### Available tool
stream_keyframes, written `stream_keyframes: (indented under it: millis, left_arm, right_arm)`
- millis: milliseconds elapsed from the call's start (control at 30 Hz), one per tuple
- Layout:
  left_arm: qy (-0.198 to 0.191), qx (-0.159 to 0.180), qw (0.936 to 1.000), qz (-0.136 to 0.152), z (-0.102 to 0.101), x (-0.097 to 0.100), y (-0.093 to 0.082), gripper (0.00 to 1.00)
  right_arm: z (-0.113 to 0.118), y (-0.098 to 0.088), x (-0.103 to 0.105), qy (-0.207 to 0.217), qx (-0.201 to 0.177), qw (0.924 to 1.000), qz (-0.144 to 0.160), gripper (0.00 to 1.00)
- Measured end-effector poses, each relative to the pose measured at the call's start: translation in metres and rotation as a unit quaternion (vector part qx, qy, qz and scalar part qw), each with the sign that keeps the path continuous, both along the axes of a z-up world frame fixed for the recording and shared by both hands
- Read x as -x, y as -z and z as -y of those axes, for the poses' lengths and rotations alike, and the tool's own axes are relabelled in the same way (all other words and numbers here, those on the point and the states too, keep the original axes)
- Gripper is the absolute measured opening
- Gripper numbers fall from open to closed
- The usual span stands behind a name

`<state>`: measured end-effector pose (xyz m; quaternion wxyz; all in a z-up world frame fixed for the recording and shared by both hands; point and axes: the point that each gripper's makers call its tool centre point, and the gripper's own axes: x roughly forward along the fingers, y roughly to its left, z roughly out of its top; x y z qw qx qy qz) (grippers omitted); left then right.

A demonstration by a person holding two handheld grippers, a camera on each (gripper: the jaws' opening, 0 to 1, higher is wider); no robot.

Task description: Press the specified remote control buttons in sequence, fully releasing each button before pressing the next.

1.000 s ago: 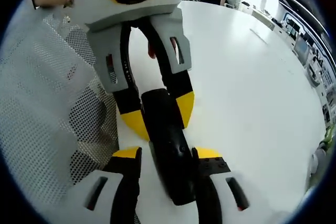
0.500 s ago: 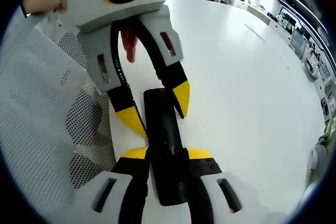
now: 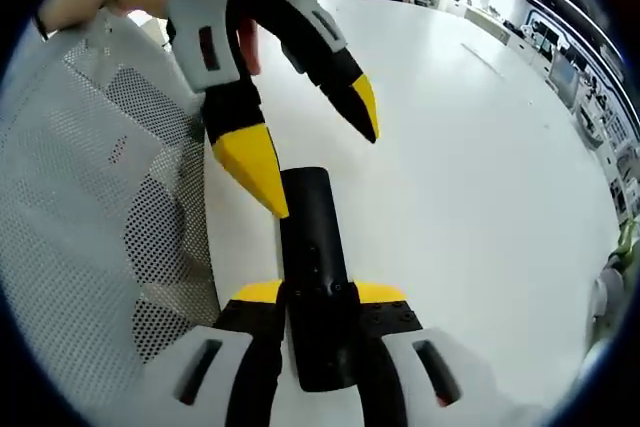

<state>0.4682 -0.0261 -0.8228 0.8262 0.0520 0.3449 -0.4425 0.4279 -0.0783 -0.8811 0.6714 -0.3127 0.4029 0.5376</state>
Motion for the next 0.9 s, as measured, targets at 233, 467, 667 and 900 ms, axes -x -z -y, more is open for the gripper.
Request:
stream_keyframes:
  millis: [233, 467, 667, 900]
  left_arm:
    - [-0.080, 0.047, 0.9949, 0.040, -0.020, -0.009, -0.045, 0.78]
    - [-0.115, 0.061, 0.9879, 0.085, -0.038, 0.005, -0.078, 0.98]
    - [-0.163, 0.069, 0.9741, 0.141, -0.059, 0.014, -0.124, 1.00]
    - [-0.252, 0.098, 0.9384, 0.215, -0.105, 0.027, -0.165, 1.00]
  right_arm:
    - [0.000, 0.000, 0.000, 0.004, -0.004, 1.0000, -0.002, 0.25]
    - [0.000, 0.000, 0.000, 0.010, -0.004, 0.9999, -0.002, 0.25]
    - [-0.001, -0.001, 0.000, 0.015, -0.010, 0.9998, -0.003, 0.25]
    - [-0.002, -0.002, 0.000, 0.024, -0.018, 0.9995, -0.006, 0.25]
